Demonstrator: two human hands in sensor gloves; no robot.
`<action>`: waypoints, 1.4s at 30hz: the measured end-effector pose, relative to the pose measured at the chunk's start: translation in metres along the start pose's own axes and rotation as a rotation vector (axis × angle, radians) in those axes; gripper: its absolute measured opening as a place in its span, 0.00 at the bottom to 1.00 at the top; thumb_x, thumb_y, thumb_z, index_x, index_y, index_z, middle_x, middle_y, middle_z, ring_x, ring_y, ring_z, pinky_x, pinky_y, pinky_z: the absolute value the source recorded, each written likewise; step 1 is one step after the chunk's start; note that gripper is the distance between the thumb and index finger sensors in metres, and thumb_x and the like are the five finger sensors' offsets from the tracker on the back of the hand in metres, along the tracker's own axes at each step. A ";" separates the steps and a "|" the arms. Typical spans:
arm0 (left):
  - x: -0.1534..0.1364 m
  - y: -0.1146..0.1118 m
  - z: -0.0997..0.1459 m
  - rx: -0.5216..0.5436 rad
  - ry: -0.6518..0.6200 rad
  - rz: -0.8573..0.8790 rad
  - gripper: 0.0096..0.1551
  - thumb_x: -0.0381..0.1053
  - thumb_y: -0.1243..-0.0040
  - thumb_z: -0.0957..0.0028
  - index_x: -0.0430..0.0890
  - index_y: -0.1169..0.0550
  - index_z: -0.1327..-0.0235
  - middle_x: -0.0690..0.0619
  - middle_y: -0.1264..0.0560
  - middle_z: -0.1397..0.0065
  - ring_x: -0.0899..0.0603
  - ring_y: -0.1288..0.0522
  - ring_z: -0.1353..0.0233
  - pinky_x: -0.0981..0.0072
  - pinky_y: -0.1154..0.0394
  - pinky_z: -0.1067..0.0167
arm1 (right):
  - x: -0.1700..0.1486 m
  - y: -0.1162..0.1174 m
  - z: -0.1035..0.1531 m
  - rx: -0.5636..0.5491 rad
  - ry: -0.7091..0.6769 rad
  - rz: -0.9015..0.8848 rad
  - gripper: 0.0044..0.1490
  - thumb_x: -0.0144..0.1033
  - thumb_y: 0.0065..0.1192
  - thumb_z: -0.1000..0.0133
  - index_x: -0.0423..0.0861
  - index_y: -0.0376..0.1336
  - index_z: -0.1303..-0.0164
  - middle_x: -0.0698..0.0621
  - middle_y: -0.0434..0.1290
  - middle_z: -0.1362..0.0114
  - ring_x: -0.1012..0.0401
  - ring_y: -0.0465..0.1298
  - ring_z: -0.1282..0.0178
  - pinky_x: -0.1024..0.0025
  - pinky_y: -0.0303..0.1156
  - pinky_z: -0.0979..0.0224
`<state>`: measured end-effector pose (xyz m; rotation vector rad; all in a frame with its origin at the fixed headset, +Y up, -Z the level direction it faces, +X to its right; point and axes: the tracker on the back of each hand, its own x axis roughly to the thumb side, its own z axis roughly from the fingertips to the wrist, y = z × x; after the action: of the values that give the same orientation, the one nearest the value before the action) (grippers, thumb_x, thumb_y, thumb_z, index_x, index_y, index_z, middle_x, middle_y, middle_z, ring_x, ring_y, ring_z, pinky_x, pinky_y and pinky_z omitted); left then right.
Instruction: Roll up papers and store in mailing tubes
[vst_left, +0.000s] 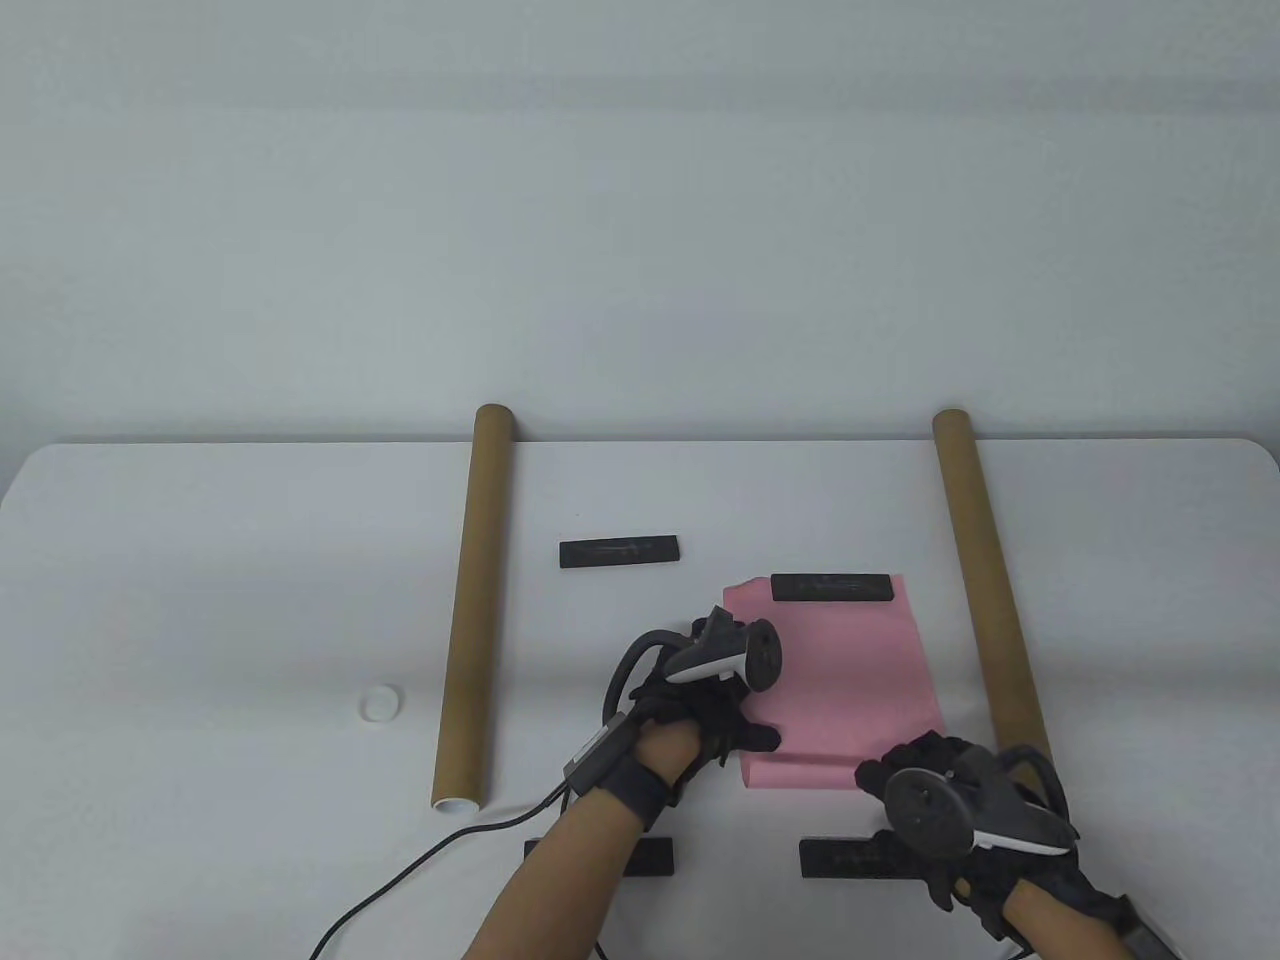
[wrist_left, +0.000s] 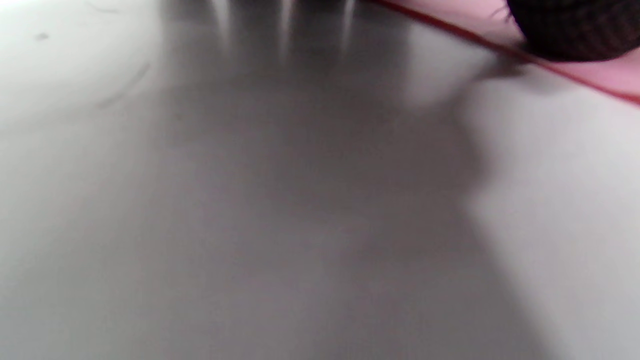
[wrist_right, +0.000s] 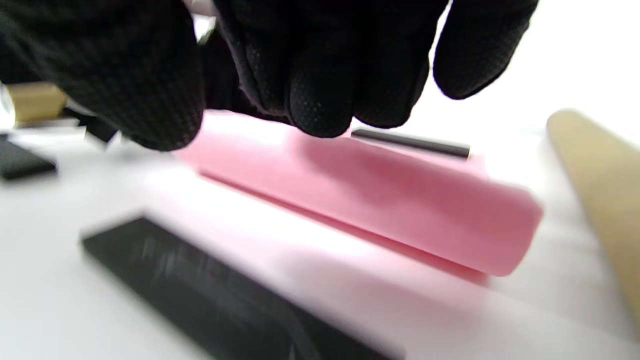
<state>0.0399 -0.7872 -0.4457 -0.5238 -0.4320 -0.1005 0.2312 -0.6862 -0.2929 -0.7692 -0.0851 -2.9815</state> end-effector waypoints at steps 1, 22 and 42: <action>0.000 0.000 0.000 0.000 0.000 0.000 0.59 0.81 0.51 0.71 0.66 0.53 0.24 0.57 0.57 0.16 0.39 0.57 0.14 0.43 0.50 0.22 | -0.004 -0.013 -0.003 -0.031 0.009 0.004 0.43 0.55 0.77 0.52 0.45 0.68 0.29 0.45 0.76 0.31 0.41 0.75 0.28 0.35 0.69 0.27; -0.001 0.000 0.000 -0.002 0.007 0.010 0.59 0.82 0.50 0.72 0.67 0.53 0.25 0.58 0.57 0.16 0.40 0.57 0.14 0.43 0.50 0.22 | -0.074 0.028 -0.228 0.286 0.387 0.281 0.49 0.50 0.78 0.51 0.49 0.60 0.20 0.48 0.66 0.18 0.39 0.66 0.17 0.34 0.64 0.20; -0.001 0.001 -0.001 -0.032 0.027 0.039 0.59 0.81 0.47 0.72 0.68 0.54 0.25 0.60 0.58 0.16 0.41 0.58 0.14 0.43 0.51 0.22 | -0.094 0.033 -0.270 0.159 0.405 0.292 0.39 0.46 0.79 0.49 0.54 0.66 0.26 0.54 0.73 0.23 0.46 0.67 0.15 0.36 0.64 0.17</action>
<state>0.0392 -0.7868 -0.4472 -0.5615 -0.3945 -0.0771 0.1852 -0.7330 -0.5734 -0.1379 -0.1700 -2.7417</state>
